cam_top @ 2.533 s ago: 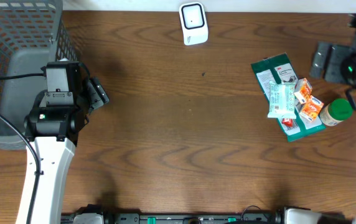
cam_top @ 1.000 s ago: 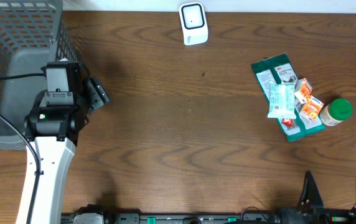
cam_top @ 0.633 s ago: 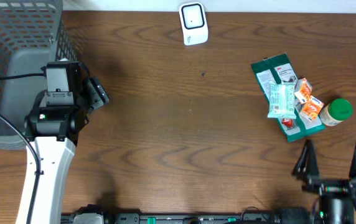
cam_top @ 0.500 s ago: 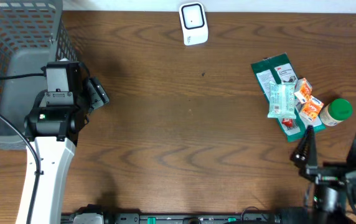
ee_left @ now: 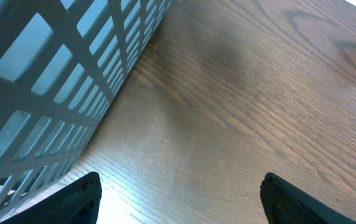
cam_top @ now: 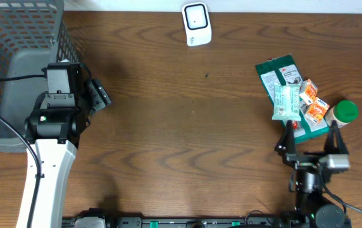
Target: Scan the item barcode
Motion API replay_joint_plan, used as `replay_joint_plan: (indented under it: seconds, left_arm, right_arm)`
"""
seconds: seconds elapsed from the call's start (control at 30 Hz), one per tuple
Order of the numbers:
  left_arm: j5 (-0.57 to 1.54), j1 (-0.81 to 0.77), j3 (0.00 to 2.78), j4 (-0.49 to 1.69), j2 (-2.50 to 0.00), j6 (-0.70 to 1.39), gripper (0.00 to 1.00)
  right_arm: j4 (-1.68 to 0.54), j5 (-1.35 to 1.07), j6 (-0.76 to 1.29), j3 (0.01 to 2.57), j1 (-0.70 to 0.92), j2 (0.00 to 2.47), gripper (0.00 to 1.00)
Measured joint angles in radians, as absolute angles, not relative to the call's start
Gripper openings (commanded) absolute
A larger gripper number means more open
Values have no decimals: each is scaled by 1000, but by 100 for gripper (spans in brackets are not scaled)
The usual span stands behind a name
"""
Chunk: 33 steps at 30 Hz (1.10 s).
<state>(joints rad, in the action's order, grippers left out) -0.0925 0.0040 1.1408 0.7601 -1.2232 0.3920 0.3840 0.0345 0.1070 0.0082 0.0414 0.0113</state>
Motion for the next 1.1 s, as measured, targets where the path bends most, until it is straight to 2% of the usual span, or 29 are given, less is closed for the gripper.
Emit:
replay_joint_plan:
  seconds: [0.33,0.57,1.1]
  left_arm:
    - [-93,4,1141,759,-1223,392,83]
    - [-93,4,1141,760,-1223,392,83]
    - [-93,4,1141,760,-1223,392,83]
  right_arm:
    - [-64,29,55,7,41,12,99]
    - [-70,-8,-67,6,36,12,99]
    - [-70,-12,-74,6,36,12,99]
